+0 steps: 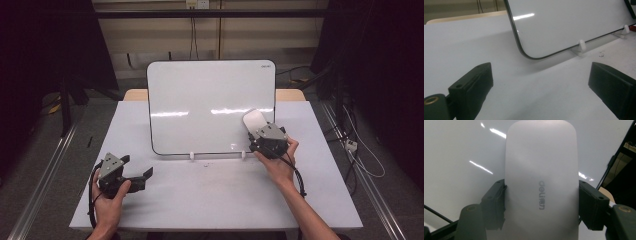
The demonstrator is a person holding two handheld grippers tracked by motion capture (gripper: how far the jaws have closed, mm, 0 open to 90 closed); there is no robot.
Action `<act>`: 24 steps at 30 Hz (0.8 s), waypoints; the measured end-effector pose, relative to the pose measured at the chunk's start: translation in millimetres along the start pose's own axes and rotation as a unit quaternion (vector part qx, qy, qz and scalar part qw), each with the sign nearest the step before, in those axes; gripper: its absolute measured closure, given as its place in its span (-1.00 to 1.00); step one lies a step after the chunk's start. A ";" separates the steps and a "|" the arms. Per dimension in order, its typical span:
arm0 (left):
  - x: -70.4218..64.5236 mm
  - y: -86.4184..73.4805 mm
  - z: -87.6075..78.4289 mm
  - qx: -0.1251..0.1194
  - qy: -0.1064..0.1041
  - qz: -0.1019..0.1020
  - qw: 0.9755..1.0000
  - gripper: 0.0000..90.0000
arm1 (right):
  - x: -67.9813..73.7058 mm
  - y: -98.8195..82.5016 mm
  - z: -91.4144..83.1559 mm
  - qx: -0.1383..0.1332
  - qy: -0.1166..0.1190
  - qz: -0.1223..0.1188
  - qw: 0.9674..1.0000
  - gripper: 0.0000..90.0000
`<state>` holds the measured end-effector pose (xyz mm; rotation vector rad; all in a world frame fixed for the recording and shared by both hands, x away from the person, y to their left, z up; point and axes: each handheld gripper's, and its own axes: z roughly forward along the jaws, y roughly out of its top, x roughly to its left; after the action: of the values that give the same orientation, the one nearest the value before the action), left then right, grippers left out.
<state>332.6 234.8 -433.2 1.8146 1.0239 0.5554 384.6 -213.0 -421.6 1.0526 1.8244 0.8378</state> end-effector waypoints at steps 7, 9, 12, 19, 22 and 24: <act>-0.2 -0.3 -0.1 0.006 0.000 0.005 1.000 -0.88 | -1.1 0.4 0.5 0.001 0.001 -0.007 1.000 -0.29; 0.1 -0.4 0.1 0.001 0.000 0.001 1.000 -0.88 | -1.9 0.6 0.9 0.002 0.003 -0.009 1.000 -0.29; 0.9 -0.9 -1.2 -0.002 0.001 -0.001 1.000 -0.88 | -4.3 0.5 1.4 0.002 0.008 -0.009 1.000 -0.29; 1.8 -1.8 -4.0 -0.004 0.001 -0.002 1.000 -0.88 | -6.5 0.8 -0.1 0.006 0.020 0.004 1.000 -0.33; 2.0 -1.9 -3.9 -0.004 0.002 -0.004 1.000 -0.88 | -9.5 1.1 -0.7 0.013 0.027 0.014 0.999 -0.48; 1.9 -1.7 -3.7 -0.004 0.003 -0.003 1.000 -0.88 | -12.7 0.9 -1.9 0.009 0.038 0.029 0.999 -0.60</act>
<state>330.3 238.6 -433.2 1.8022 1.0295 0.5600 386.9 -224.3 -415.8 1.1036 1.8752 0.9072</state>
